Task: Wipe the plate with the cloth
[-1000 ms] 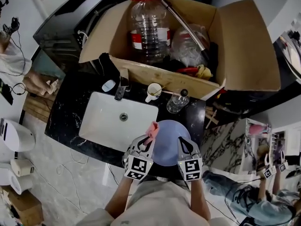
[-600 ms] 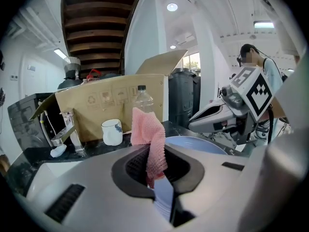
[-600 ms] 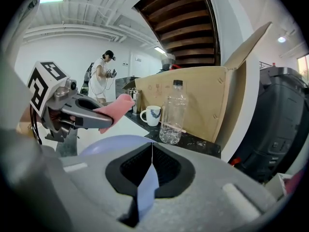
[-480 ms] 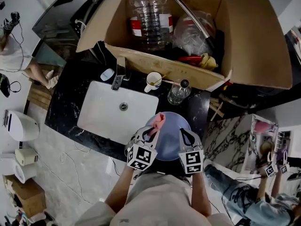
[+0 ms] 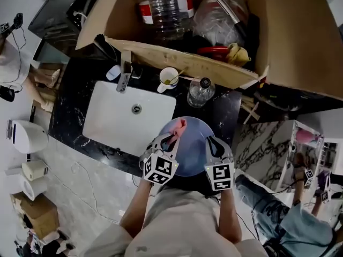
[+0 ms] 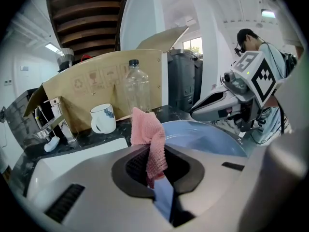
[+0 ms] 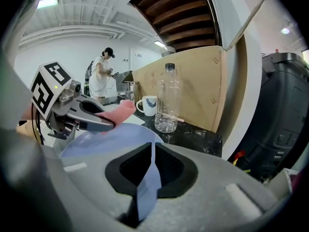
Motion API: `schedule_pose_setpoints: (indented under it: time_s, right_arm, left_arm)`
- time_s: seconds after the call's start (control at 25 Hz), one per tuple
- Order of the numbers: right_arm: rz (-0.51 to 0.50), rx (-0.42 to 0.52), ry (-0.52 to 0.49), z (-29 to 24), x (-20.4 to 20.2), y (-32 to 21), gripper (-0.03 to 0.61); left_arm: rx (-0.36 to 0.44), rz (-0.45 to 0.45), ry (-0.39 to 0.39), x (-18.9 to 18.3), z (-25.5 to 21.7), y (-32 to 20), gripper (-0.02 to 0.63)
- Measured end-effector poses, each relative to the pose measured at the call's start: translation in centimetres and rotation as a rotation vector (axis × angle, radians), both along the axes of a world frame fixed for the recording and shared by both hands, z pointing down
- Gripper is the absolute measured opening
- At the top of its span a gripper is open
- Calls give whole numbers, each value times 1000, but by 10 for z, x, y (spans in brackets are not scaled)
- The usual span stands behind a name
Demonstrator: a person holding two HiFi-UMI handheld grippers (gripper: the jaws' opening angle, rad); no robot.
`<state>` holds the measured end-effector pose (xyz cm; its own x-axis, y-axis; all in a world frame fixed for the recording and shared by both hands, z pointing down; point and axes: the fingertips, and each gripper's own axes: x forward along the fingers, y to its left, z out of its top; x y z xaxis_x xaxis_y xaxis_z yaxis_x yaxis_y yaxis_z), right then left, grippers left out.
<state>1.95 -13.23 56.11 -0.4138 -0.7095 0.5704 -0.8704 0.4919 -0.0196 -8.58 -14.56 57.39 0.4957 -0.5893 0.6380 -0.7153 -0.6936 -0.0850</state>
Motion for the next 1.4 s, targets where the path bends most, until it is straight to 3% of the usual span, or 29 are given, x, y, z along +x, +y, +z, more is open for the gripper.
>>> schedule_pose_setpoints:
  time_s: [0.64, 1.08, 1.4]
  right_arm:
    - [31, -60, 66, 33, 25, -10, 43]
    - [65, -99, 69, 51, 27, -11, 58]
    - [161, -103, -14, 57, 33, -12, 46]
  left_arm:
    - [-48, 7, -205, -2, 29, -6, 34]
    - [-176, -42, -331, -25, 50, -6, 34]
    - [-212, -34, -397, -31, 57, -2, 34]
